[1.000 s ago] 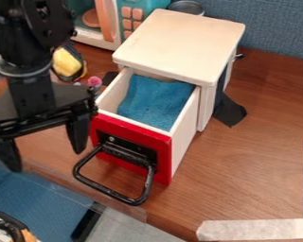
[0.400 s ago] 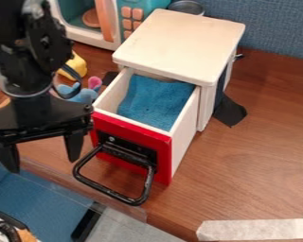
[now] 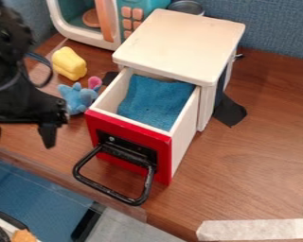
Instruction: Put the blue mouse in the drawer
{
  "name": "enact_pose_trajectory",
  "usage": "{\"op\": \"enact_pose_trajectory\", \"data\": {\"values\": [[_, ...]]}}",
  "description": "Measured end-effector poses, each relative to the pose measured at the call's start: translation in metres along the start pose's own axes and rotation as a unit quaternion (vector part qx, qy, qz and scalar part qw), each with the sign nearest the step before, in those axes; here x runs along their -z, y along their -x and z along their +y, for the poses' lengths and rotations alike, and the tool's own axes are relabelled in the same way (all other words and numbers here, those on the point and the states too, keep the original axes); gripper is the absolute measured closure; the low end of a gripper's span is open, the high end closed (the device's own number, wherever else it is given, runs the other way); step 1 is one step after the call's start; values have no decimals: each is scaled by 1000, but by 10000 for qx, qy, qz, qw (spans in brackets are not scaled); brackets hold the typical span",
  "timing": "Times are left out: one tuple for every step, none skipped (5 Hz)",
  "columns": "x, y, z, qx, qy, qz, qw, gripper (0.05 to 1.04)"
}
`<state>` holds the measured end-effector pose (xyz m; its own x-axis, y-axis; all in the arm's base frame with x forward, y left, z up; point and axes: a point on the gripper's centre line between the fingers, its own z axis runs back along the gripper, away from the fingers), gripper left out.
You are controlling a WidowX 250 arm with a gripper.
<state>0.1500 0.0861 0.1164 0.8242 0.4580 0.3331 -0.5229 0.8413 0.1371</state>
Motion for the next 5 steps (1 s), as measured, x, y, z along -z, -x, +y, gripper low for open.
{"op": "enact_pose_trajectory", "data": {"values": [[14, -5, 9, 745, 97, -62, 9972, 84], [28, -12, 16, 1645, 295, -119, 9859, 84], [32, -24, 22, 2244, 416, -198, 9734, 84], [39, -41, 26, 2670, 459, -113, 9625, 84], [42, -61, 29, 3003, 402, -105, 9530, 84]]}}
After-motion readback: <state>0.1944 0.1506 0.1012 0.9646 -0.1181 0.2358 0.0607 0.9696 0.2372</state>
